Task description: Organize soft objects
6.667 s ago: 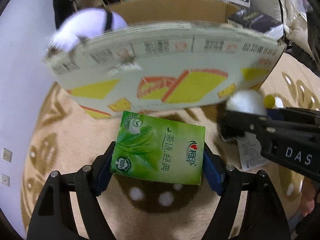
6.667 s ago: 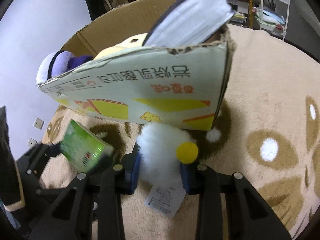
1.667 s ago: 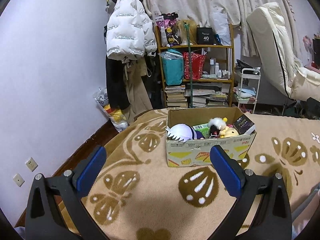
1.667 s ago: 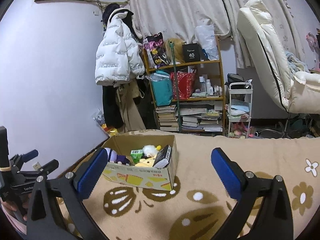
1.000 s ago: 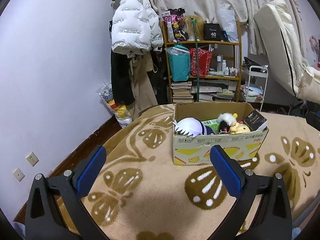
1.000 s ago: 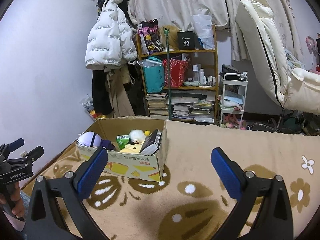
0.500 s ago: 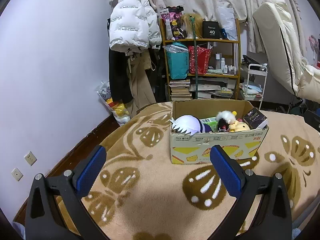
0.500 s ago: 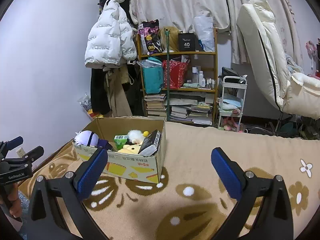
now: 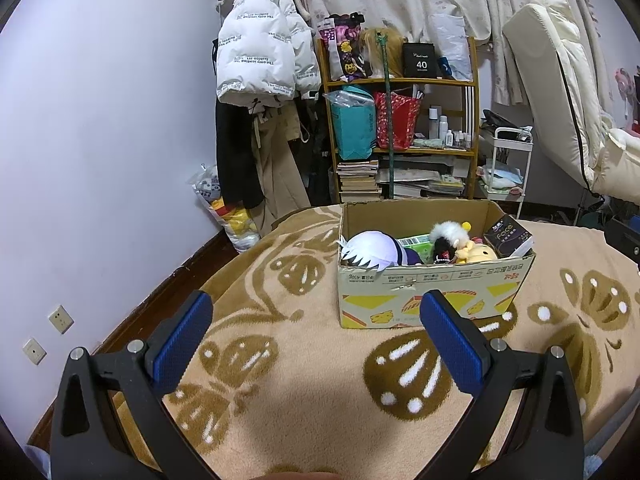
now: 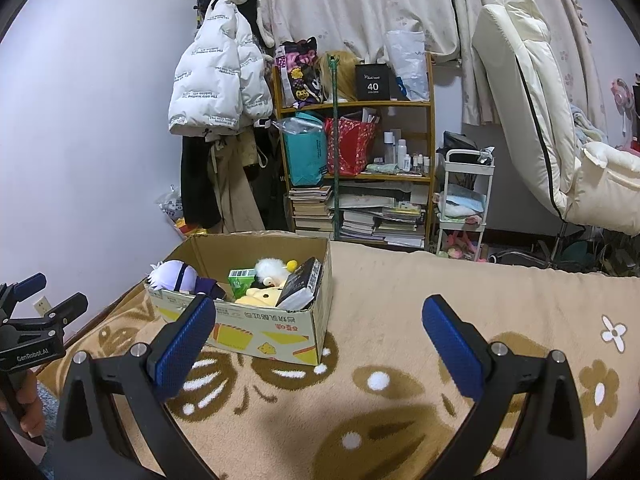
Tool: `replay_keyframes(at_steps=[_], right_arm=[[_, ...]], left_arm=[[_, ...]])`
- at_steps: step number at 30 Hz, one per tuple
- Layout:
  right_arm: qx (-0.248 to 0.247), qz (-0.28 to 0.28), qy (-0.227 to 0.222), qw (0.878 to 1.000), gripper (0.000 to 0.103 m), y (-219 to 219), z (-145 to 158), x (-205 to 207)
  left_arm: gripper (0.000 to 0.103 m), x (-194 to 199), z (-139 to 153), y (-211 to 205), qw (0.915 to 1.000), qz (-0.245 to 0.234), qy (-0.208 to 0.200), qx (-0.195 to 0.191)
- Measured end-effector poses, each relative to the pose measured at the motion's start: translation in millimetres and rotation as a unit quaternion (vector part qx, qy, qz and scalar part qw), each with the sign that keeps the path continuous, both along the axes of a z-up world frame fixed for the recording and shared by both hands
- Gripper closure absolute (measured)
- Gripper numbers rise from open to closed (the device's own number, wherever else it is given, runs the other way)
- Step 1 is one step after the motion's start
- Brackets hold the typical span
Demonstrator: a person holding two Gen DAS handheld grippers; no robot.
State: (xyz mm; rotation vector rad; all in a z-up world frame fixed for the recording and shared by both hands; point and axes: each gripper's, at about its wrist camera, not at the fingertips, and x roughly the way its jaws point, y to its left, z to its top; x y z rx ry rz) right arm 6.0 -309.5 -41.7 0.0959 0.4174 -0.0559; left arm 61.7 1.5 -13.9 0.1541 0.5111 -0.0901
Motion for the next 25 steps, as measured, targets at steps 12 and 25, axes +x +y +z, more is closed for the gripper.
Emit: replay_keyframes(at_steps=[12, 25], right_arm=[[0.002, 0.001, 0.003, 1.000, 0.000, 1, -1, 1], [0.004, 0.002, 0.010, 1.000, 0.000, 3, -10, 2]], left_arm=[[0.001, -1, 0, -1, 1.0000, -0.001, 0.001, 0.000], [0.001, -2, -2, -3, 1.0000, -0.001, 0.003, 0.000]])
